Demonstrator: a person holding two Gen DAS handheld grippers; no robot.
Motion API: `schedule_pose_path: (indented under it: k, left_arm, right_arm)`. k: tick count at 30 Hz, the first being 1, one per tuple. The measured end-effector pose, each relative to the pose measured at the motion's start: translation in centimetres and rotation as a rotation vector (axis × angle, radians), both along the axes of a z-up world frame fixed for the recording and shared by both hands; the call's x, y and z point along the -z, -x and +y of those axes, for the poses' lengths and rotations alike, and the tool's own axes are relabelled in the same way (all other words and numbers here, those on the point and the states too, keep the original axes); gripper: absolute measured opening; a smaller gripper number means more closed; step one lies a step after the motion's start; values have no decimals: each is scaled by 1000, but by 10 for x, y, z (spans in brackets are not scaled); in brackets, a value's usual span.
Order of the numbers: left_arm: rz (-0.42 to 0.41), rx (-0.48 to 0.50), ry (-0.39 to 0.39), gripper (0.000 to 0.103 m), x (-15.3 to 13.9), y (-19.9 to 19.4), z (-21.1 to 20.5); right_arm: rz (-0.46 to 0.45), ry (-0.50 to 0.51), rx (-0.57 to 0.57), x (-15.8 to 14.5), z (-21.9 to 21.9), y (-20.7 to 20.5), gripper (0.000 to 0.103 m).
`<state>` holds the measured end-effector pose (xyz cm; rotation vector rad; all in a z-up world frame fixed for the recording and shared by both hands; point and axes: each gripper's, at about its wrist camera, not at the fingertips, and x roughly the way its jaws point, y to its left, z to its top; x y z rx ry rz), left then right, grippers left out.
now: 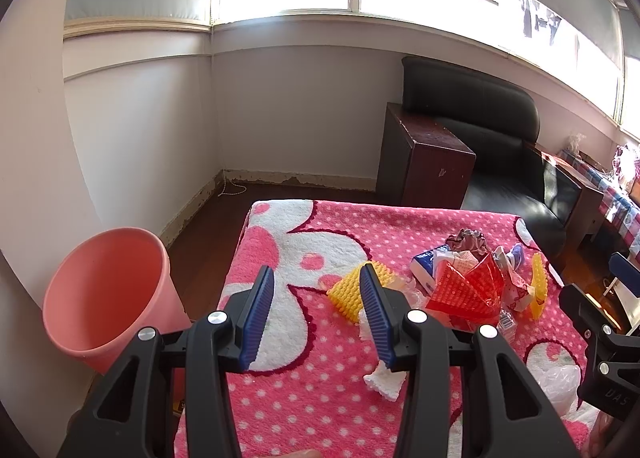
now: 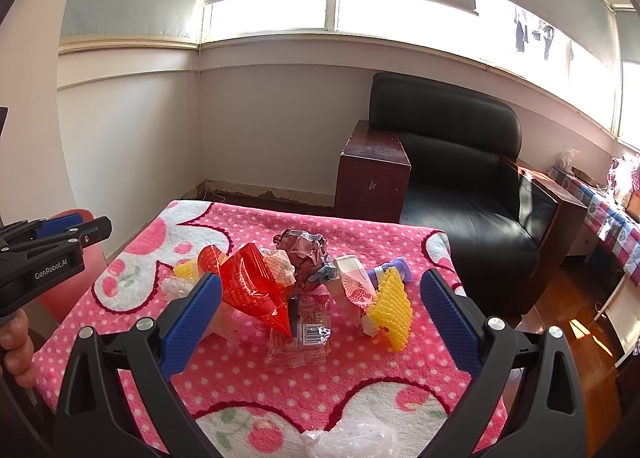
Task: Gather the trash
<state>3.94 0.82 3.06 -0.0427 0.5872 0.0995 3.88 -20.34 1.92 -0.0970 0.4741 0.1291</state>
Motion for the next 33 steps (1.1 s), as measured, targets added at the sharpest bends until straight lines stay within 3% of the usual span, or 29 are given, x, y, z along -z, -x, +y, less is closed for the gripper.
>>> schedule_pose_path:
  k: [33]
  left_arm:
    - [29, 8, 3, 44, 9, -5, 0]
  right_arm:
    - [11, 6, -10, 7, 2, -4, 100]
